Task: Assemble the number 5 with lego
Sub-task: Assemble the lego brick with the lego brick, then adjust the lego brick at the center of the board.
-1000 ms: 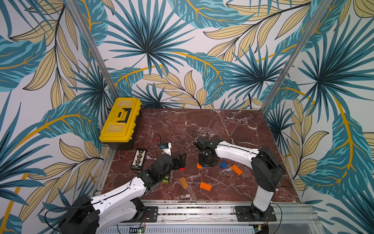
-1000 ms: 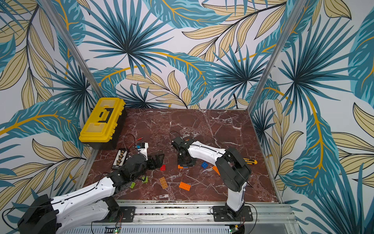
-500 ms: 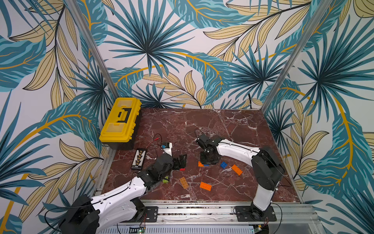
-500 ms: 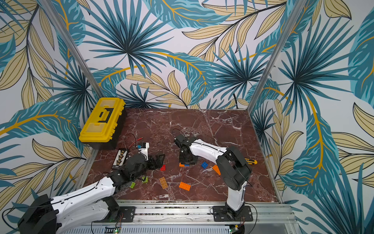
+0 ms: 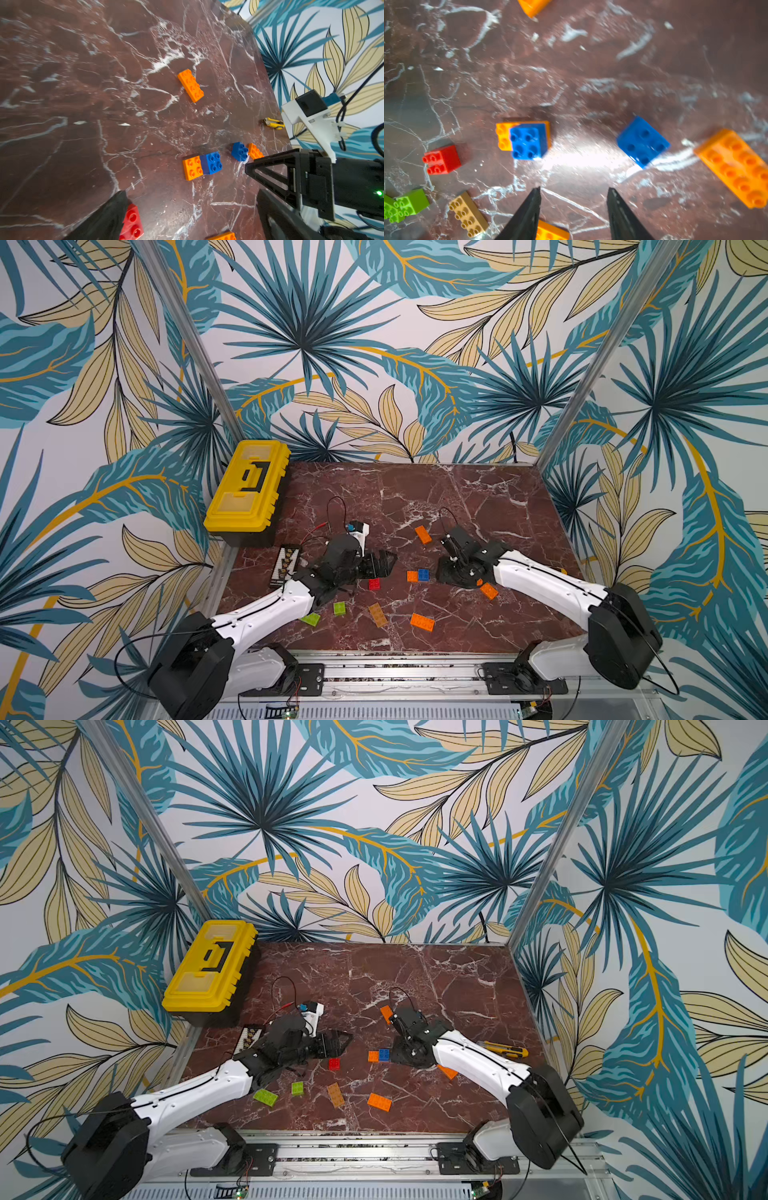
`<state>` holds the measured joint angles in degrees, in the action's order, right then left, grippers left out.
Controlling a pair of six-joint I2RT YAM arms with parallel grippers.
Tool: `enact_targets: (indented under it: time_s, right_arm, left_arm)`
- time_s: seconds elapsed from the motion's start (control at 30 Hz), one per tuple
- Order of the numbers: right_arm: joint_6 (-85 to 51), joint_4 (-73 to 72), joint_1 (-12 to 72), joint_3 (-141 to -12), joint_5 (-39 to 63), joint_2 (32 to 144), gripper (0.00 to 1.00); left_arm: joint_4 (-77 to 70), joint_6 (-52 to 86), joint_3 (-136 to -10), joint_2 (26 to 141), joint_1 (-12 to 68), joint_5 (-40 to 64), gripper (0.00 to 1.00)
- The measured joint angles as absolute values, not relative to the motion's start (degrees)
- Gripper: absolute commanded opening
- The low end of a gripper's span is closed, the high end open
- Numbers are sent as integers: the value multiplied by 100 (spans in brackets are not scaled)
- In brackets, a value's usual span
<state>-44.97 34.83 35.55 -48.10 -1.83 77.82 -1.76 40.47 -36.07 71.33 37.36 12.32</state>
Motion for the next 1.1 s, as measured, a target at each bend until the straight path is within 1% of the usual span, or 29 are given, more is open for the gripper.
enact_targets:
  time_s: [0.07,0.17,0.23,0.37,0.47,0.53,0.67,0.87,1.1]
  right_arm:
    - [-4619,3341,3562,-4488,-1,7561,56]
    - [-4845,3151,3660,-4121,244,7406,65]
    - [-4980,3114,3852,-3988,333,7387,69]
    - [-5266,2993,4342,-3848,429,7387,76]
    - [-5531,2915,4797,-3835,436,7424,93]
    - [-5669,2862,5111,-3841,427,7474,99]
    - [-5857,2902,5443,-3977,325,7712,99]
    - [-6073,3129,5655,-4508,84,8294,99]
    - [-6250,3509,5736,-4877,-123,8803,93]
  left_arm:
    - [-43,4029,-3758,7297,3922,1354,100]
    - [158,4040,-3778,7404,4224,1413,100]
    - [320,4084,-3767,7404,4370,1382,100]
    - [489,4185,-3691,7153,4401,1114,100]
    - [659,4204,-3616,6842,4401,849,100]
    - [764,4211,-3577,6654,4401,652,100]
    - [985,4281,-3428,6248,4401,239,100]
    - [1199,4381,-3236,5717,4401,-405,100]
    - [1291,4451,-2930,5308,4401,-836,100]
